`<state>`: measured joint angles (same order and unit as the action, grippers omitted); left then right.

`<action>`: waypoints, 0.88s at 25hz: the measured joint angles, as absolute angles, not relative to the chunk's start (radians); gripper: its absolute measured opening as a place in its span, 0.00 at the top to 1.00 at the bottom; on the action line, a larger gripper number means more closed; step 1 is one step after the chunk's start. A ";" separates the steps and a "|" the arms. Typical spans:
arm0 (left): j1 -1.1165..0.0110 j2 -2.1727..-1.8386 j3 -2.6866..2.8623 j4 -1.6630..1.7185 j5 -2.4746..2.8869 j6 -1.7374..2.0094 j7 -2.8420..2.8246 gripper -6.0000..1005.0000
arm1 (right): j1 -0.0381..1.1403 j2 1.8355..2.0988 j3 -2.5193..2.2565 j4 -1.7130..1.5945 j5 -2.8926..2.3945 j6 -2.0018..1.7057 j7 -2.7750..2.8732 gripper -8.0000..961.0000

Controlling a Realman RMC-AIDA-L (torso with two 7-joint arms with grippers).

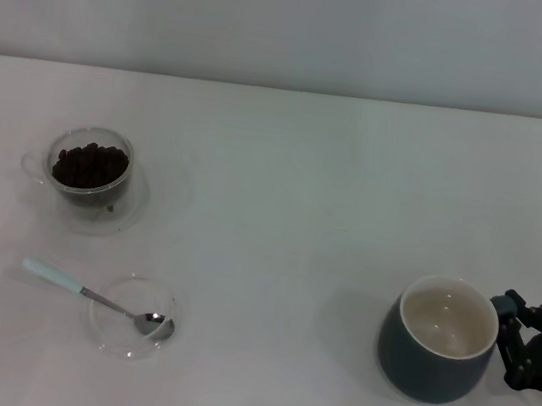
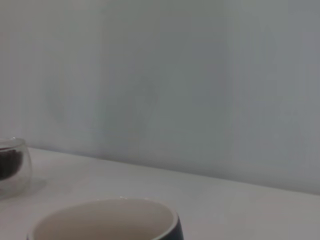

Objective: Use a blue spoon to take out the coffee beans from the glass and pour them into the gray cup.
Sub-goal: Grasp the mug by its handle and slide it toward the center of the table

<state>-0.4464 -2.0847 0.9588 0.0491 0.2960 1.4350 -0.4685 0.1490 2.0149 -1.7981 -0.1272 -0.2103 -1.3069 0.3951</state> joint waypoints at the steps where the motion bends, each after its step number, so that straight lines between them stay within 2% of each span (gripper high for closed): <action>1: -0.446 -2.085 0.959 0.048 0.296 1.436 -0.471 0.29 | 0.150 2.015 -1.803 -0.133 -0.210 -1.307 0.396 0.85; 22: -0.427 -2.086 0.963 0.046 0.299 1.444 -0.519 0.29 | 0.208 2.026 -2.015 -0.362 -0.197 -1.075 0.421 0.83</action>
<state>-0.4272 -2.0862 0.9633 0.0460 0.2995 1.4438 -0.5190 0.2080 2.0264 -2.0147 -0.3623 -0.1973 -1.0752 0.4210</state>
